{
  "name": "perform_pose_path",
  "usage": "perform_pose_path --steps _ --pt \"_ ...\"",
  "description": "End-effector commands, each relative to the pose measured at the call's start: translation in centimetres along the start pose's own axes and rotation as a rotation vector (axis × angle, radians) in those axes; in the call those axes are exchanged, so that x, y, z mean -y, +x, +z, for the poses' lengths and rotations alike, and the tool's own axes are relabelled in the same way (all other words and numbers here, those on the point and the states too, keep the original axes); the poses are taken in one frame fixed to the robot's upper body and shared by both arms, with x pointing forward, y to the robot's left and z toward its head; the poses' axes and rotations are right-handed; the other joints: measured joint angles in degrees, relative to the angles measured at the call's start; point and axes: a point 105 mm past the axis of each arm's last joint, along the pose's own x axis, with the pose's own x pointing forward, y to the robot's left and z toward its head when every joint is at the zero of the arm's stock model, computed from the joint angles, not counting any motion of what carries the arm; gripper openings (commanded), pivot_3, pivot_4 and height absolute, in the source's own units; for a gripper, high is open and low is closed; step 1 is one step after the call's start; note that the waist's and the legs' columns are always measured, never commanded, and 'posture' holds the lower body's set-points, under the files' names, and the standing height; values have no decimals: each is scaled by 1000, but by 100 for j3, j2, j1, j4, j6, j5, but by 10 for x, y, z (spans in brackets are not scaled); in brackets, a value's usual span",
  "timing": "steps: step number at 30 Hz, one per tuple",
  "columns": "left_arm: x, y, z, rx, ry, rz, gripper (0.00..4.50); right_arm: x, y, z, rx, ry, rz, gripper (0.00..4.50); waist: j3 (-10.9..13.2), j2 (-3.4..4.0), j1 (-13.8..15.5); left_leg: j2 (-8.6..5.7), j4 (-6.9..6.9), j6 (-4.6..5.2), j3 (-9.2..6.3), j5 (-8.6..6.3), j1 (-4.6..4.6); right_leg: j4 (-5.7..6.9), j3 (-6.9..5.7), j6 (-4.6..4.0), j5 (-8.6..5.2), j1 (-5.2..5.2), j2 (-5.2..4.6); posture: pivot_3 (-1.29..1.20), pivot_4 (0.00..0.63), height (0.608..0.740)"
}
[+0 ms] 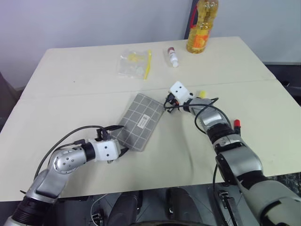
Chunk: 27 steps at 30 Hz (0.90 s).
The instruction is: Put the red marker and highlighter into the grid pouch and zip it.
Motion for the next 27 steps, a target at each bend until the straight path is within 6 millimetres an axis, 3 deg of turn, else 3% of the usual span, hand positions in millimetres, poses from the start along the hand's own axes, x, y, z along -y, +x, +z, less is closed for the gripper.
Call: perform_pose_path --steps 1,9,14,17,27 --pt "12 4 -11 -44 -17 -40 4500 -10 0 13 47 -42 56 26 0 0 2 0 0 0 0 0 0 0 0 0 0 0 0 0 150 740" --pt "5 4 -9 -16 -40 -9 4500 -25 -5 14 58 -75 125 26 -1 1 0 0 0 -1 -1 0 1 0 1 -1 0 -4 -1 0 150 740" --pt "3 -1 -9 -15 -47 -5 4500 -9 -8 23 93 -54 41 26 0 1 -5 0 0 -1 -1 -1 1 0 1 -1 -1 -7 -1 0 150 740" --pt "3 -3 -11 -24 -45 6 4500 -10 -9 23 83 -83 65 26 0 1 -9 0 -7 -1 -1 -1 -1 -1 1 0 0 -7 -1 0 150 740" --pt "-9 0 -5 7 -11 64 4500 -45 -9 23 104 -137 223 26 -1 0 -9 1 -33 -9 0 7 0 1 2 4 2 -4 0 0 150 740"
